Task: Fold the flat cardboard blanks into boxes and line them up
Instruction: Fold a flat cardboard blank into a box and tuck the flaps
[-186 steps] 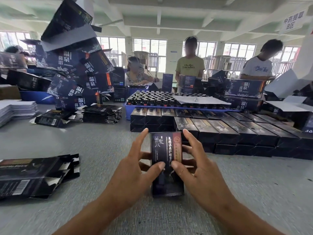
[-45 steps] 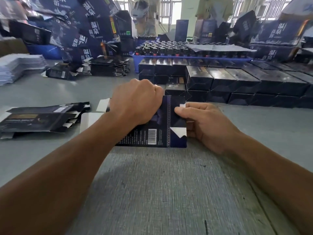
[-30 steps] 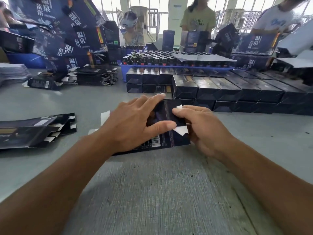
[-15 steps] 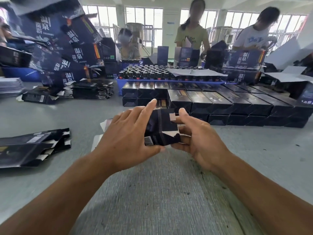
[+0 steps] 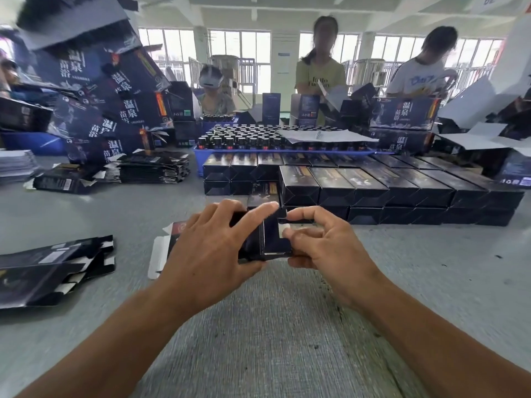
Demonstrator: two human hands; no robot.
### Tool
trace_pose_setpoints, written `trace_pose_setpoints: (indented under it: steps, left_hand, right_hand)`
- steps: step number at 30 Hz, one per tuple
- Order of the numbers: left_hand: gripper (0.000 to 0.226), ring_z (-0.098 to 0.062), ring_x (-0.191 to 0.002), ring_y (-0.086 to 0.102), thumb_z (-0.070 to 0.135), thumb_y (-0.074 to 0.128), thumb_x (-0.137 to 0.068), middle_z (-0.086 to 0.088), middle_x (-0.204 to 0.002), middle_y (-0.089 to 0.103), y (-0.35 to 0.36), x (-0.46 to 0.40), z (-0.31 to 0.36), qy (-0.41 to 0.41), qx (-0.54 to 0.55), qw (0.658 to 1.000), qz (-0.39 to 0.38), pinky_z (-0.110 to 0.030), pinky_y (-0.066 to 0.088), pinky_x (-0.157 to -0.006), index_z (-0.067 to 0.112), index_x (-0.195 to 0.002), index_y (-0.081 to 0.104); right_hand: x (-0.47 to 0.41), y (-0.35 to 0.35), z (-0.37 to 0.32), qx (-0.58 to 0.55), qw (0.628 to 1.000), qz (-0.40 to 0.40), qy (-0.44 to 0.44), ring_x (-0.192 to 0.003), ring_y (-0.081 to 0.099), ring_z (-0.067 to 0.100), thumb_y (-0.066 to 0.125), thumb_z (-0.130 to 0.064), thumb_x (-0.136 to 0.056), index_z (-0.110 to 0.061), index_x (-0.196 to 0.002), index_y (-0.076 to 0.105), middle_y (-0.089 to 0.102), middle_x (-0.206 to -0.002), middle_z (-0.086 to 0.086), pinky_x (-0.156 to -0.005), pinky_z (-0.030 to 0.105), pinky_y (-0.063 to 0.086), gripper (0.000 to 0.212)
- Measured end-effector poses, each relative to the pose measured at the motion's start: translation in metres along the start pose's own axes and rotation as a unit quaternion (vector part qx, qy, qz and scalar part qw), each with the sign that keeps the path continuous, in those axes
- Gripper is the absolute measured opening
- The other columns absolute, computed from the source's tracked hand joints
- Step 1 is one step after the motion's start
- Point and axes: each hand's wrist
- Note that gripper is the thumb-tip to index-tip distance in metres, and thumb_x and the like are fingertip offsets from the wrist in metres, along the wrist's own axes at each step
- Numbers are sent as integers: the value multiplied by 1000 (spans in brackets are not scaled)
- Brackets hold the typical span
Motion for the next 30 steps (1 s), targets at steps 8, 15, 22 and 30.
trace_pose_setpoints:
  steps: [8,15,22,30]
  left_hand:
    - [82,-30,-110,60,61,73,-74,-7,-134,55,2,-2,0,45,-31,998,22,-48,49,-89,41,-145,38]
    - [67,-27,-114,58,66,55,-82,-5,-138,51,1,-1,0,46,6,999,14,-47,45,-93,42,-143,40]
    - [65,-25,-122,53,65,57,-80,-2,-141,47,-2,0,-1,29,36,999,-6,-48,42,-99,38,-139,52]
    - [54,-28,-119,56,53,74,-73,-1,-136,51,-4,-2,1,36,55,997,43,-51,43,-97,32,-122,66]
  right_hand:
    - [0,-1,1,12,1000,-26,10,-81,77,18,59,-8,-100,-39,-129,58,78,-95,-1,-63,19,56,42]
    - [1,0,1,45,999,-26,-14,-83,75,13,59,-8,-99,-44,-135,54,78,-95,-5,-66,19,55,52]
    - [4,3,1,112,993,-14,-43,-82,74,11,62,-8,-97,-45,-143,47,75,-94,-4,-69,21,59,61]
    - [5,6,0,131,987,47,-86,-79,73,12,63,-14,-98,-44,-141,39,74,-96,-9,-71,39,63,58]
Point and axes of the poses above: each hand's wrist, its own x-axis away from the middle knuckle, its own y-axis out of the palm, z = x × y
